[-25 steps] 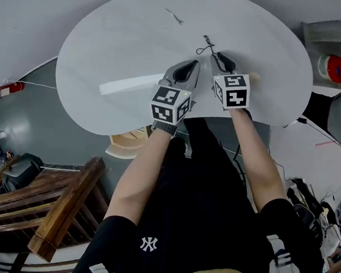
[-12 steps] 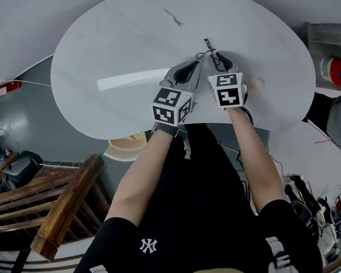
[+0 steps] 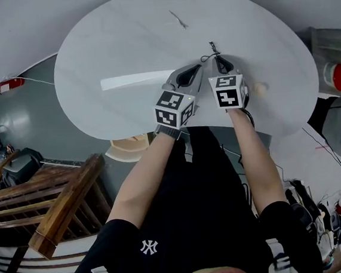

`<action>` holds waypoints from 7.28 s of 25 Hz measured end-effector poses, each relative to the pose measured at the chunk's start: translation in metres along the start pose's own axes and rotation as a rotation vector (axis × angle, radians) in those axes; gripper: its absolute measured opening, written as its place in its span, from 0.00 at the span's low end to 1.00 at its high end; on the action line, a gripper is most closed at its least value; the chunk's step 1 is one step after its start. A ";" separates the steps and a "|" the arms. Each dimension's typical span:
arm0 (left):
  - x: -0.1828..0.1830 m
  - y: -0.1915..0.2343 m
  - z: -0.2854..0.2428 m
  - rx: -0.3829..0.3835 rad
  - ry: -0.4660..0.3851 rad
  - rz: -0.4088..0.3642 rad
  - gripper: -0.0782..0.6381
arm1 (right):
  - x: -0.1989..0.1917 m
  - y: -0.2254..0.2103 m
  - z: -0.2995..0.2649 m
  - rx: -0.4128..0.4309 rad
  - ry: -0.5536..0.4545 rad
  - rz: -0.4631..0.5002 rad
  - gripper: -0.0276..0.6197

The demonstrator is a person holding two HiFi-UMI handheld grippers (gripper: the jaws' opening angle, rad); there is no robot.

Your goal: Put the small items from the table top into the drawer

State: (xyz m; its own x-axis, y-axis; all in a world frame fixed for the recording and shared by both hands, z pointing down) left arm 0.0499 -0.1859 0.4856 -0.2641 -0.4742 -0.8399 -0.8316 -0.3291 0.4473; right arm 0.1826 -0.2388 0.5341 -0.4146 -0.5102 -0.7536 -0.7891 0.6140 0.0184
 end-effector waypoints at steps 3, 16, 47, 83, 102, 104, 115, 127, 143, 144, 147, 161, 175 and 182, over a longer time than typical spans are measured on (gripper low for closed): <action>0.001 0.001 0.003 0.003 -0.006 0.004 0.11 | -0.001 -0.001 0.001 0.000 -0.006 -0.009 0.11; 0.005 -0.005 0.035 0.008 -0.051 -0.012 0.11 | 0.016 0.016 0.037 0.035 -0.114 -0.120 0.11; -0.035 0.002 0.302 0.234 -0.215 -0.019 0.11 | 0.007 0.261 0.138 0.276 -0.230 -0.008 0.11; -0.152 0.082 0.460 0.480 -0.244 0.133 0.11 | -0.131 0.469 0.089 0.566 0.083 0.247 0.11; -0.164 0.109 0.455 0.487 -0.242 0.144 0.11 | -0.167 0.479 0.051 0.656 0.250 0.293 0.15; -0.163 0.107 0.455 0.483 -0.240 0.143 0.11 | -0.163 0.476 0.056 0.652 0.231 0.293 0.14; -0.126 0.077 0.439 0.399 -0.232 0.103 0.11 | -0.103 0.439 0.108 0.608 0.073 0.205 0.09; -0.073 0.040 0.398 0.303 -0.244 0.054 0.11 | -0.044 0.377 0.149 0.536 -0.094 0.055 0.08; 0.014 -0.018 0.311 0.106 -0.287 -0.078 0.11 | 0.032 0.268 0.195 0.286 -0.350 0.000 0.09; 0.018 -0.020 0.305 0.097 -0.287 -0.082 0.11 | 0.035 0.262 0.197 0.275 -0.357 -0.004 0.09; 0.029 -0.024 0.290 0.075 -0.287 -0.088 0.11 | 0.043 0.246 0.197 0.248 -0.372 -0.021 0.08; 0.051 -0.016 0.189 0.048 -0.248 -0.071 0.11 | 0.073 0.153 0.145 0.186 -0.378 -0.070 0.09; 0.063 0.029 0.089 0.092 -0.210 -0.035 0.11 | 0.098 0.089 0.053 0.212 -0.323 -0.056 0.14; 0.062 0.051 0.056 0.122 -0.178 -0.020 0.11 | 0.100 0.064 0.009 0.207 -0.290 -0.063 0.17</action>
State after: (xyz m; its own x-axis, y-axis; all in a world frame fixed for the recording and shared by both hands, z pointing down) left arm -0.0361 -0.1865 0.4394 -0.3201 -0.3138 -0.8939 -0.8878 -0.2301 0.3987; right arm 0.0948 -0.2449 0.4536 -0.1985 -0.3773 -0.9046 -0.6880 0.7109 -0.1455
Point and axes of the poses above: the fingertips, and each gripper's own axes: z backward along the fingers, y to its left, x out of its top, the point moved 9 cm from there along z, backward along the fingers, and after that the axes turned 13 degrees about -y, right-handed, at the moved point
